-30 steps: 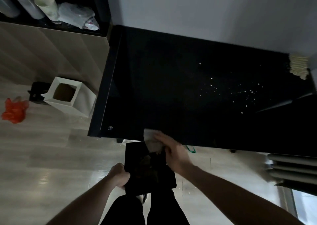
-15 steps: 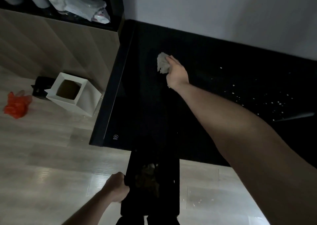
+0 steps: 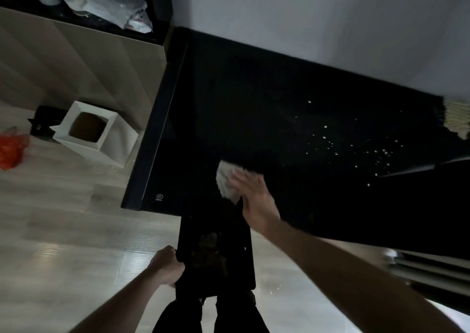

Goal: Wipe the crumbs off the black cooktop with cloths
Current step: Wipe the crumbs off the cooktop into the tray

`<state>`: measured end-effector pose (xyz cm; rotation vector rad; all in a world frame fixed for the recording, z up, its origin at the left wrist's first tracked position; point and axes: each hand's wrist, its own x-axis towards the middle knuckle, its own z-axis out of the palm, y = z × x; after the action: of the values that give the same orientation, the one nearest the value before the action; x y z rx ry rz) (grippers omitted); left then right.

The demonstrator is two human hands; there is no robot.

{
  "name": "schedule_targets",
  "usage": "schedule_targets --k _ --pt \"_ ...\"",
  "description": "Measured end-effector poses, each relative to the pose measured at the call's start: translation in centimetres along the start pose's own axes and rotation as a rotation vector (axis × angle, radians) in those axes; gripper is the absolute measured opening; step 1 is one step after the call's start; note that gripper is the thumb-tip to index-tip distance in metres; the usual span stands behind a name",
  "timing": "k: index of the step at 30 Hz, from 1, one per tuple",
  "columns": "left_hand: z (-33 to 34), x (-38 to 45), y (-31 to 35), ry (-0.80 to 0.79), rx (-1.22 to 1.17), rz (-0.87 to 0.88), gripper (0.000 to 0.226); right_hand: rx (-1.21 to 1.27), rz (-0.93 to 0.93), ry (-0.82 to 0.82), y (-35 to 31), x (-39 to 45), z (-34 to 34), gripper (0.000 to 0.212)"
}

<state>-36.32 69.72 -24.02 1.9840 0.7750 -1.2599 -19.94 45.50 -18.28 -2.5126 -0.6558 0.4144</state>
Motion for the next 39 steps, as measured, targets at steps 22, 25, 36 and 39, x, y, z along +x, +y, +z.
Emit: schedule_targets --k 22,25,36,39 --pt "6.9 -3.0 7.2 0.051 -0.134 -0.128 0.03 0.182 0.44 0.332 14.8 1.4 -16.9 0.068" --pt "8.3 -2.6 7.9 0.072 -0.168 -0.172 0.034 0.154 0.483 0.3 19.1 4.0 -18.4 0.074" --pt "9.9 -5.0 12.3 0.074 -0.248 -0.151 0.021 -0.156 0.332 0.005 16.9 5.1 -11.7 0.079" --pt "9.8 -4.9 12.3 0.048 -0.225 -0.14 0.026 -0.077 0.12 -0.042 13.8 2.4 -8.5 0.08"
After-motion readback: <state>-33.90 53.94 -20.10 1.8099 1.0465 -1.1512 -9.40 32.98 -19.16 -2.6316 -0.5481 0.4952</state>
